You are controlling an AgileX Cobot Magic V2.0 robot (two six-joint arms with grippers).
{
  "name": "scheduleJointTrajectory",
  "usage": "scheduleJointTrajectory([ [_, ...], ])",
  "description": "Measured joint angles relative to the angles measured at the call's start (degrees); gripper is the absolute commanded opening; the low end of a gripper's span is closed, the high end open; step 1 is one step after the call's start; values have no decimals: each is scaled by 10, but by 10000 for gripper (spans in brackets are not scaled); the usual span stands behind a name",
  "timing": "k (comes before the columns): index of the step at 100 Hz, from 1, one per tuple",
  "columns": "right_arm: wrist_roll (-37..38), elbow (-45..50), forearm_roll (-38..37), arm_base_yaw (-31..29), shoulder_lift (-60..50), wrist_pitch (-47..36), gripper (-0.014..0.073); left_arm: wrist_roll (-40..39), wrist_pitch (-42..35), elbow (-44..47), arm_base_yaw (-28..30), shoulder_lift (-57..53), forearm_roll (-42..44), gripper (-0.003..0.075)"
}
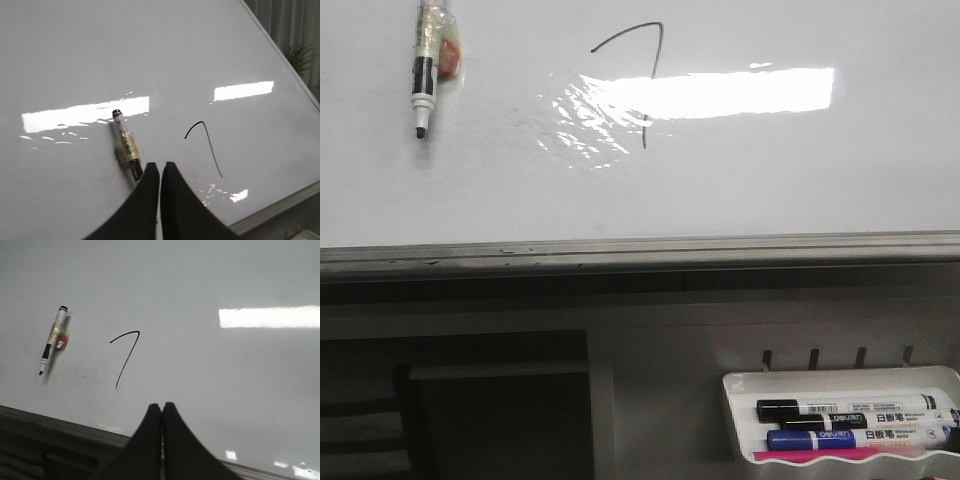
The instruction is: Write number 7 on whiteboard
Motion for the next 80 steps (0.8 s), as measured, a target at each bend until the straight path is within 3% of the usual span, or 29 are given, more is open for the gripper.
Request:
scheduleJointTrajectory([
  [20,0,0,0,0,0,0,-53,-371,-1,50,66,0,381,-20],
  [37,0,0,0,0,0,0,-53,-569,13,81,158,-11,555,-20],
  [54,0,0,0,0,0,0,-53,-663,13,110,232,-47,652,-20],
  [80,0,0,1,0,0,0,-53,-680,23,114,303,-56,671,-20],
])
